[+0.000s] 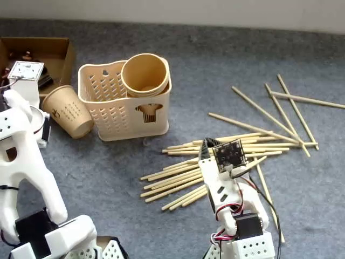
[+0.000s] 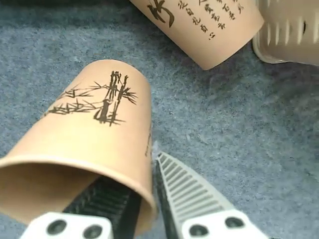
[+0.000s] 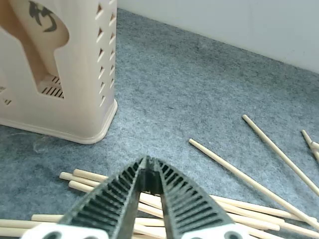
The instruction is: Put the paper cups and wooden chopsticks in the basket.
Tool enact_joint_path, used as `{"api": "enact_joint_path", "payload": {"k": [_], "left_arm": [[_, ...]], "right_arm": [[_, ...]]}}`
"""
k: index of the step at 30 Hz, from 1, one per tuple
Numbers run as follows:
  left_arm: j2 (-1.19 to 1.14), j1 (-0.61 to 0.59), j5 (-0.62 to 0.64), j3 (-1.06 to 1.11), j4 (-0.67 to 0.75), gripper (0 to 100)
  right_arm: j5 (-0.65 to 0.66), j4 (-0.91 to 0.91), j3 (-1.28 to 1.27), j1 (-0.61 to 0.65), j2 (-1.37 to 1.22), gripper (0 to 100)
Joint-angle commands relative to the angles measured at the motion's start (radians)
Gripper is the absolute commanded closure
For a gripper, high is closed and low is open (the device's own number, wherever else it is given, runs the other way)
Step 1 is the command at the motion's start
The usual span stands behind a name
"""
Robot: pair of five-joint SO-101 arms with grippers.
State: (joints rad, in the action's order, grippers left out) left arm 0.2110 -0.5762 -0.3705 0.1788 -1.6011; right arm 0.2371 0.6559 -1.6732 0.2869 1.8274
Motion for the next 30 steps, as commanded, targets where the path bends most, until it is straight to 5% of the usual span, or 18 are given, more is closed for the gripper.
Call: {"api": "enact_joint_path", "payload": {"k": [1, 14, 30], "left_arm": [[-0.028, 0.022, 0.002, -0.061, -0.008, 100], [0.048, 0.143, 0.009, -0.404, -0.161, 100], [0.140, 0.572, 0.009, -0.684, -0.150, 99]], "right_arm": [[0.011, 0.004, -0.147, 0.012, 0.004, 98.8], [0.011, 0.004, -0.147, 0.012, 0.004, 98.8], [0.011, 0.004, -0.147, 0.012, 0.004, 98.8]]}}
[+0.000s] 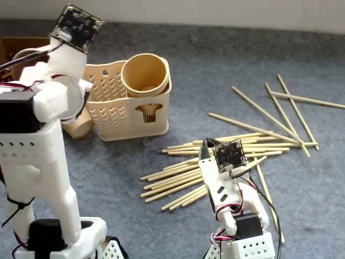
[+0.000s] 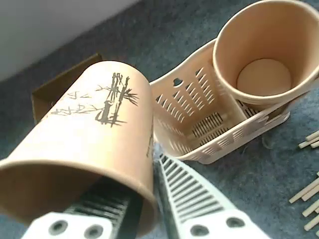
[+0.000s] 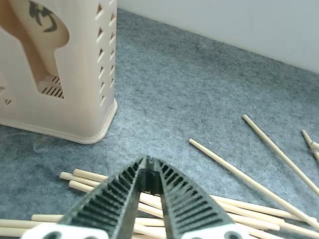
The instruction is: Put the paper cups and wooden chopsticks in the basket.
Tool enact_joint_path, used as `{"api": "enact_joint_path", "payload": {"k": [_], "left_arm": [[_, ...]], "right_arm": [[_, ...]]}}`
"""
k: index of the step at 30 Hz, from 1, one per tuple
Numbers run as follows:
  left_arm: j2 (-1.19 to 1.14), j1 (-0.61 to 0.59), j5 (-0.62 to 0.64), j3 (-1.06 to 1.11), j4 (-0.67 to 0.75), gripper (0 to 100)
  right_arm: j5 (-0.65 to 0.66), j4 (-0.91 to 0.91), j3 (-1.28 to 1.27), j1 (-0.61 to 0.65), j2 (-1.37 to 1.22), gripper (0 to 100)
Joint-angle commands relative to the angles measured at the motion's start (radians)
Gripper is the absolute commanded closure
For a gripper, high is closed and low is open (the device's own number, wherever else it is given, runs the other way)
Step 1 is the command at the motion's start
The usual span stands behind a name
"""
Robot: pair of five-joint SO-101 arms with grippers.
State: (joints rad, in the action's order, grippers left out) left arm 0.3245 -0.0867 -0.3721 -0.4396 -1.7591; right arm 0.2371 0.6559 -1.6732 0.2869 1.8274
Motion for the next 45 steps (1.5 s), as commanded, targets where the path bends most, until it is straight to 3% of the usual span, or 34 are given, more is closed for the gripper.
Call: {"api": "enact_joint_path", "payload": {"k": [1, 8, 17, 23, 40, 45], "left_arm": [[0.027, 0.110, 0.011, -0.070, 0.021, 99], [0.025, 0.269, 0.011, -0.067, 0.066, 99], [0.025, 0.390, 0.011, 0.039, 0.117, 99], [0.025, 0.386, 0.011, 0.147, 0.221, 99], [0.025, 0.394, 0.008, 0.202, 0.204, 99], [0.025, 0.387, 0.009, 0.200, 0.187, 88]], "right_arm": [[0.011, 0.004, -0.147, 0.012, 0.004, 98.8], [0.011, 0.004, -0.147, 0.012, 0.004, 98.8], [0.011, 0.004, -0.147, 0.010, 0.004, 98.8], [0.011, 0.004, -0.147, 0.010, 0.004, 98.8], [0.011, 0.004, -0.147, 0.010, 0.004, 98.8], [0.011, 0.004, -0.147, 0.010, 0.004, 98.8]]}}
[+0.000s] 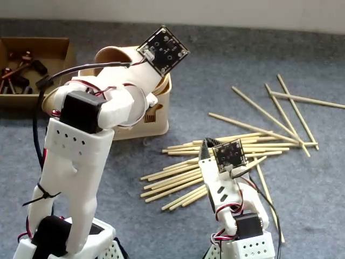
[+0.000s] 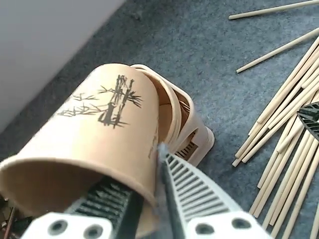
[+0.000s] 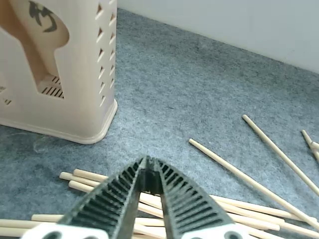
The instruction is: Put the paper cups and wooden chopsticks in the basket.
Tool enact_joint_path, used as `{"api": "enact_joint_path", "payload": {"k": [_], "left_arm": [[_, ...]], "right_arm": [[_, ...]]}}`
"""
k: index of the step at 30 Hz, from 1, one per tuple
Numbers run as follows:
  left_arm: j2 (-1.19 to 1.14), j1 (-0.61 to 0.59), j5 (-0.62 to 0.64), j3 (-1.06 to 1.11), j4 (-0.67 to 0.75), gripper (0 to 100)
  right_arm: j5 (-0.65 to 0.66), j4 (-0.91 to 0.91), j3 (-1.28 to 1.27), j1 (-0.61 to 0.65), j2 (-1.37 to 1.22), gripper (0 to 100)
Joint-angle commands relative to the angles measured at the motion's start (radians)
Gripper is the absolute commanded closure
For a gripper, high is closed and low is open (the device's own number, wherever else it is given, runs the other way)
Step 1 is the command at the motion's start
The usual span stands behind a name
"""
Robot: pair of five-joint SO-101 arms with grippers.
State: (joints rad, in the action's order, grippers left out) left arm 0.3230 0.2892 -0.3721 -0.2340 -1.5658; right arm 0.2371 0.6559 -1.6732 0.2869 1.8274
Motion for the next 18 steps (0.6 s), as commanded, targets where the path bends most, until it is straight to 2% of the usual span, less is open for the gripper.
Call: {"api": "enact_joint_path", "payload": {"k": [1, 14, 18], "left_arm": [[0.027, 0.010, 0.009, -0.005, -0.011, 87], [0.027, 0.007, 0.005, -0.084, -0.006, 85], [0.027, 0.002, 0.009, -0.101, 0.068, 86]], "right_arm": [[0.011, 0.004, -0.147, 0.010, 0.004, 98.8], [0.011, 0.004, -0.147, 0.010, 0.004, 98.8], [0.011, 0.004, -0.147, 0.010, 0.004, 98.8]]}}
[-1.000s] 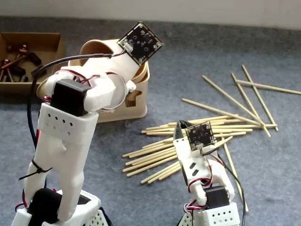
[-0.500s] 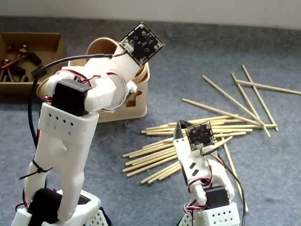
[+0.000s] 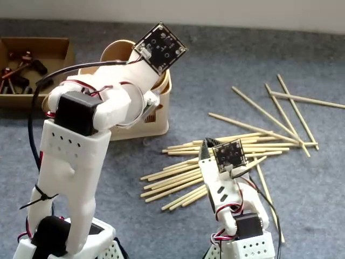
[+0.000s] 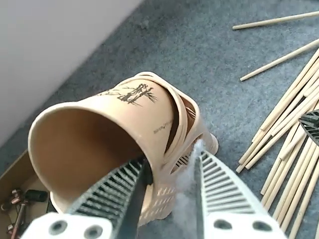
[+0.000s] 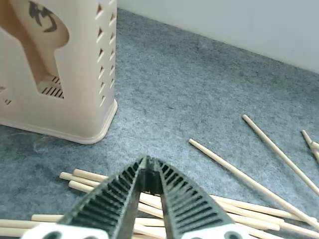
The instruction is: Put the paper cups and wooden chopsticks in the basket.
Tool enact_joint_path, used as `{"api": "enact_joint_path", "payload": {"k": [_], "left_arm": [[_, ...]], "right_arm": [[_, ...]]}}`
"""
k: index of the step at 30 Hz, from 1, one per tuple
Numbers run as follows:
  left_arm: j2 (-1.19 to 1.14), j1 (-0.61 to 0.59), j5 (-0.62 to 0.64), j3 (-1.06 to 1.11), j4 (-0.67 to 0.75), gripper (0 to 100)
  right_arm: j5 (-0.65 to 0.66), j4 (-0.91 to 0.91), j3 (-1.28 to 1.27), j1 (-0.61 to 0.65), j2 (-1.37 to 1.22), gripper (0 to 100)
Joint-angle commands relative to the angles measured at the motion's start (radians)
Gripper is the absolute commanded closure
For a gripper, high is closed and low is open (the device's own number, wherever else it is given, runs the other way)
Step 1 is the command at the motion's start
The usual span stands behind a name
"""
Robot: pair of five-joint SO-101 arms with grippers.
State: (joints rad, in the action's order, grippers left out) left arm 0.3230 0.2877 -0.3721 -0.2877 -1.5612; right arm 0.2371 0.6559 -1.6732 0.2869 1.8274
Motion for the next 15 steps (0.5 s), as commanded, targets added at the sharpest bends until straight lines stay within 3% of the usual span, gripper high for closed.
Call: {"api": "enact_joint_path", "payload": {"k": [1, 15], "left_arm": [[0.027, 0.004, 0.009, -0.045, 0.078, 86], [0.028, 0.004, 0.011, 0.110, 0.284, 86]], "right_arm": [[0.011, 0.004, -0.147, 0.010, 0.004, 98.8], [0.011, 0.004, -0.147, 0.008, 0.004, 98.8]]}}
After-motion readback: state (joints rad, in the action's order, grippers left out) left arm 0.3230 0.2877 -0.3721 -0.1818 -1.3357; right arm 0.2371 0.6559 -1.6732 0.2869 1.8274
